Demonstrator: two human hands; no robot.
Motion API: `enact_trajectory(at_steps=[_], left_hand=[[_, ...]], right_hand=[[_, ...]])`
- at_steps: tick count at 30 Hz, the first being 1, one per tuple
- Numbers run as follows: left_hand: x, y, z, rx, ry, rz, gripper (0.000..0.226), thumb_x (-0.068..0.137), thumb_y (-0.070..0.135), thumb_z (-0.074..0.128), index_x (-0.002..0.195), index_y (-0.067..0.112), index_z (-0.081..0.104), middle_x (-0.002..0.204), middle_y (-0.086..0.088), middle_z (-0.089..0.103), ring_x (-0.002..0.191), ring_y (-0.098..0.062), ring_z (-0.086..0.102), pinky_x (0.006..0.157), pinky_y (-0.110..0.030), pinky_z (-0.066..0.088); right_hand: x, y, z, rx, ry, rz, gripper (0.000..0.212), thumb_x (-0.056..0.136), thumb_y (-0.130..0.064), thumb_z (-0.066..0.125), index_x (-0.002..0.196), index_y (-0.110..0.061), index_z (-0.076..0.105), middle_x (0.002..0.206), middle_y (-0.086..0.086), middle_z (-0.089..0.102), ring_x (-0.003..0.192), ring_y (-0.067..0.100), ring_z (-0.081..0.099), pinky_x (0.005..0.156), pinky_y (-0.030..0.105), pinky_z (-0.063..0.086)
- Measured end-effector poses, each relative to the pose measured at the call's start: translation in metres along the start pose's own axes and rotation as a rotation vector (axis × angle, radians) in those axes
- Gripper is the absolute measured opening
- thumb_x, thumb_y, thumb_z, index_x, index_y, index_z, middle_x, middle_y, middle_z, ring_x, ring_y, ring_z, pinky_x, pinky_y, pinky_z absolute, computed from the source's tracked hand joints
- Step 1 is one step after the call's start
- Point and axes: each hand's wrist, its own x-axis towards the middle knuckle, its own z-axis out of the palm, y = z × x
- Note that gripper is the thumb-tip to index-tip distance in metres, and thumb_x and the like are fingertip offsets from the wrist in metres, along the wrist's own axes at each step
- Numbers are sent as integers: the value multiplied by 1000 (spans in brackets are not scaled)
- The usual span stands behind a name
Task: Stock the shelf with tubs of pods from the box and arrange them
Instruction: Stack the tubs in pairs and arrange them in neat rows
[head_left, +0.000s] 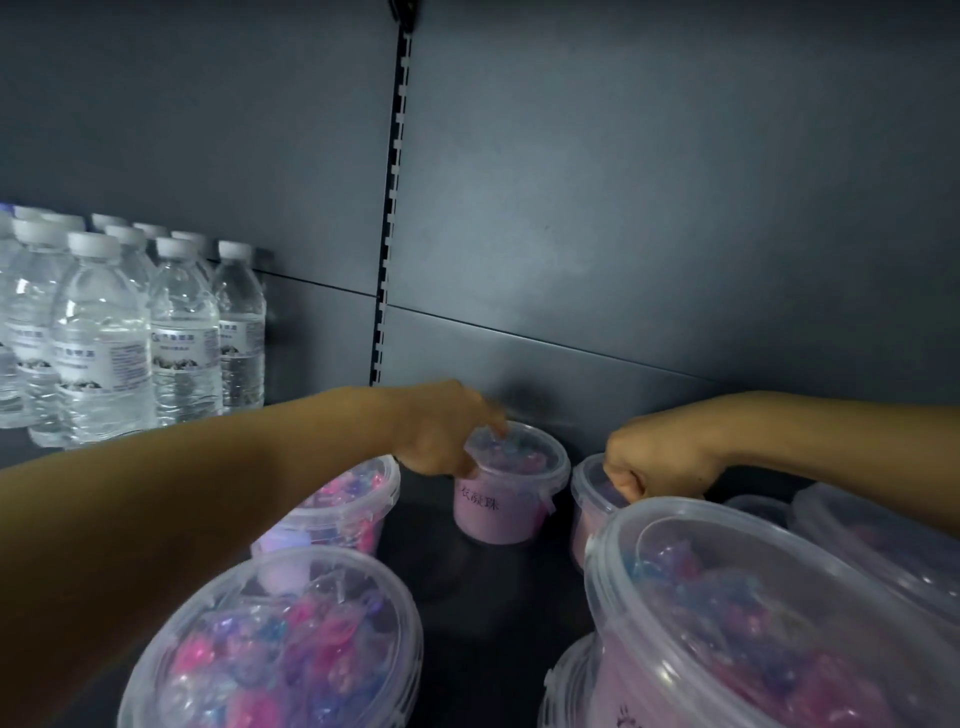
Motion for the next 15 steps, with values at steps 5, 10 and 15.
enact_trajectory(at_steps=[5,10,15], left_hand=[[-40,-23,-23,-55,28,-141,49,89,26,61,136,26,46,136,0,52,123,-20,50,105,-33,39],[-85,-51,-19,-76,-6,-337,49,91,30,59,137,21,45,135,-3,53,122,-22,51,103,-31,38],[-115,-73,8,-156,-94,-468,44,89,31,57,130,18,52,114,-5,65,102,-27,65,92,-41,52]], right_hand=[[-15,-2,-12,155,23,6,9,84,-14,64,88,-17,57,98,11,70,75,17,58,63,23,47],[-62,-27,-48,214,447,-155,9,89,-23,61,95,-29,56,89,-17,61,78,-3,57,71,5,40],[-104,-83,-66,275,580,-282,12,89,-25,60,98,-31,61,98,-14,65,88,-1,62,81,14,47]])
